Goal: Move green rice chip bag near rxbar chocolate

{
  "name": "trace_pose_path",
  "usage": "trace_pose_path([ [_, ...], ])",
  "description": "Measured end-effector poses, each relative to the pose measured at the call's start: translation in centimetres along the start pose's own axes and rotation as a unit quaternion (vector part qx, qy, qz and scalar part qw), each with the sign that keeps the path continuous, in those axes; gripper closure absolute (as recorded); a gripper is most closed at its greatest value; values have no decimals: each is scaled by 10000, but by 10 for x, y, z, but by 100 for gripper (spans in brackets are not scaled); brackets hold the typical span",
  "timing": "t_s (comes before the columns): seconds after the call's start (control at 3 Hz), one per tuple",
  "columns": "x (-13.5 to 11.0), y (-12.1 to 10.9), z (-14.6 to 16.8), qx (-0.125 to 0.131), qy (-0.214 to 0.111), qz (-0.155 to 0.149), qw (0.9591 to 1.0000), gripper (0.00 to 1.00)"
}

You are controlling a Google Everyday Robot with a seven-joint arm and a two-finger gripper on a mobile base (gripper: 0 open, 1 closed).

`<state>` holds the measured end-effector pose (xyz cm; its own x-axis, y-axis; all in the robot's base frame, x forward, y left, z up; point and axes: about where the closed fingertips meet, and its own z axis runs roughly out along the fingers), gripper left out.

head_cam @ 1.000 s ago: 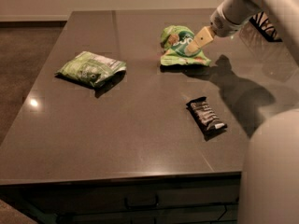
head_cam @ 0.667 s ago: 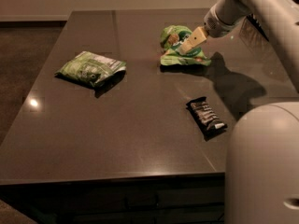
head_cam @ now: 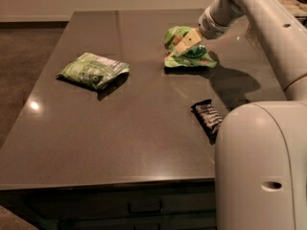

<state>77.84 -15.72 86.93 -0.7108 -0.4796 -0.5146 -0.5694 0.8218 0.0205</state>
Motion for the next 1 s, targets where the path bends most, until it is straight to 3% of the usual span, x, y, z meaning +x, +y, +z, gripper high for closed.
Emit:
trace_pose_path([
  [0.33, -7, 11, 5, -134, 30, -47, 9999, 17],
  [1.0, -8, 22, 11, -284, 187, -206, 9992, 64],
])
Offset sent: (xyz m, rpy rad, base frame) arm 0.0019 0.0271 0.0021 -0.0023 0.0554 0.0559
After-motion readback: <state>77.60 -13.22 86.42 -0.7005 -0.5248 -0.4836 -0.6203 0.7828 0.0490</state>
